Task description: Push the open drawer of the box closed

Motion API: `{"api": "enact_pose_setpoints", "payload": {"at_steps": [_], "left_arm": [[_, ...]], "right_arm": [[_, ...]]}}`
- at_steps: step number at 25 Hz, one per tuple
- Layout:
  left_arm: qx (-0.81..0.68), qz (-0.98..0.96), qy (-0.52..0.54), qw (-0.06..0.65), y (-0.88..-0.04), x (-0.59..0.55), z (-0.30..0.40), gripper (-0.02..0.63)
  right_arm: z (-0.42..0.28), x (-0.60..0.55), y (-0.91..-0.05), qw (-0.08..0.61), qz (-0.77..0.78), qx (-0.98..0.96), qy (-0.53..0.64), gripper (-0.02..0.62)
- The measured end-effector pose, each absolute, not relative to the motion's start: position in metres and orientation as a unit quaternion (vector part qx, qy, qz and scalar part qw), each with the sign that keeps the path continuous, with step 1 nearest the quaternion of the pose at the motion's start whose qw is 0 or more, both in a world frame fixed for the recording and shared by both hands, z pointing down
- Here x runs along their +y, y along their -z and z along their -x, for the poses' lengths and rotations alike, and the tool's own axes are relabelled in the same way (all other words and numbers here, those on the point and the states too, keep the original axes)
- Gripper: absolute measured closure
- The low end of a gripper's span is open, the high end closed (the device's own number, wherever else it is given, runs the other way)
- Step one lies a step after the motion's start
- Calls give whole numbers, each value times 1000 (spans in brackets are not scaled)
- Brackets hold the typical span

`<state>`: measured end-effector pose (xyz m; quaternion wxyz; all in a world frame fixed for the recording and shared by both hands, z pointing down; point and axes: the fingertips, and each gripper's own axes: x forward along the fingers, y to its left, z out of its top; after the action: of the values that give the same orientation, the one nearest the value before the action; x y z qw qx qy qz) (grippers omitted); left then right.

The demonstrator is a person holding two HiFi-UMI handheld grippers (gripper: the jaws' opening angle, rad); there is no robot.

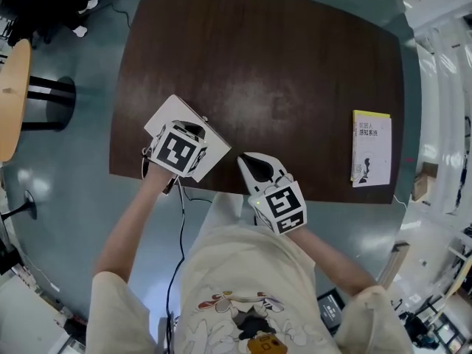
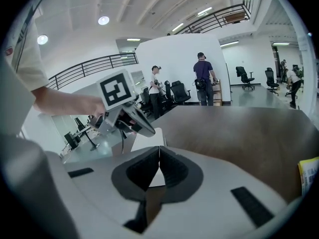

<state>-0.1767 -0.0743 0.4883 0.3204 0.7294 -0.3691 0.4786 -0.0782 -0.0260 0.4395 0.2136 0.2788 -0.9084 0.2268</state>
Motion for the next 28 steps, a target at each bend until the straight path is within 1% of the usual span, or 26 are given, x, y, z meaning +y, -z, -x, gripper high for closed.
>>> {"api": "enact_pose_setpoints", "payload": {"at_steps": [13,17,23,28], "left_arm": [[-507,-743,-320,296,-390,-3,151,601],[-562,-728,-278,278,-374,11,153,601],[-636,-695,-186,280,-355,20,168,601],[-656,-690,-159,260,-344,22,169,601]], "right_arm": [[75,-33,-411,222,-264,-919,-191,589],[77,-35,-400,216,-255,-925,-181,590],[80,-37,-384,215,-242,-933,-158,590],[82,-37,-375,213,-238,-936,-146,591]]}}
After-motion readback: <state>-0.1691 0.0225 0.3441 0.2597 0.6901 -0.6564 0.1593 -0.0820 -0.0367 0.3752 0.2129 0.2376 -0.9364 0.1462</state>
